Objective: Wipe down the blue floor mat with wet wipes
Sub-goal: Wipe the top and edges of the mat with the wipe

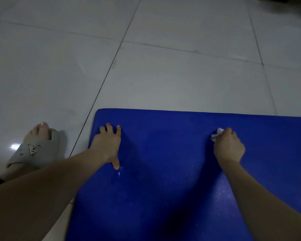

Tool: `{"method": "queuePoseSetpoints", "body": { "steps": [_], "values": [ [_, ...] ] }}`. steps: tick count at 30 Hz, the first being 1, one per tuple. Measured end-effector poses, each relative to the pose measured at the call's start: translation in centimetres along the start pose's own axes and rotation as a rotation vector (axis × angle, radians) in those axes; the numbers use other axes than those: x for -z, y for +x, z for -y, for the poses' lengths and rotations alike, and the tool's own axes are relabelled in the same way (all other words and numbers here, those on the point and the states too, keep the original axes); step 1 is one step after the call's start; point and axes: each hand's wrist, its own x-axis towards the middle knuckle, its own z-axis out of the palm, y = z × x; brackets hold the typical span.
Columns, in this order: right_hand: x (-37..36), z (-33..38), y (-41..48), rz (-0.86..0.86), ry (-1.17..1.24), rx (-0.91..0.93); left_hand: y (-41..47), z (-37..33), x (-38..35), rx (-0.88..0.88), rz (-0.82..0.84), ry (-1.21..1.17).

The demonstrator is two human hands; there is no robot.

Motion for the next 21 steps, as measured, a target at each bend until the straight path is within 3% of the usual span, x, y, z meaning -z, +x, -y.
{"method": "queuePoseSetpoints", "body": {
  "steps": [3,7,16,19,21],
  "values": [
    [-0.3,1.6,0.0,-0.014,0.014,-0.011,0.1,-0.2,0.1,0.001,-0.004,0.012],
    [-0.8,7.0,-0.9,0.016,0.039,0.109,0.1,-0.1,0.0,0.001,-0.007,0.018],
    [-0.6,22.4,-8.4,0.114,0.012,0.594,0.3,-0.2,-0.1,0.0,-0.024,0.004],
    [-0.2,22.2,-8.4,0.129,0.037,0.711,0.3,-0.1,0.0,-0.001,-0.015,-0.004],
    [0.2,20.0,-6.7,0.169,0.02,0.662,0.2,0.0,-0.1,-0.002,-0.011,-0.004]
  ]
}}
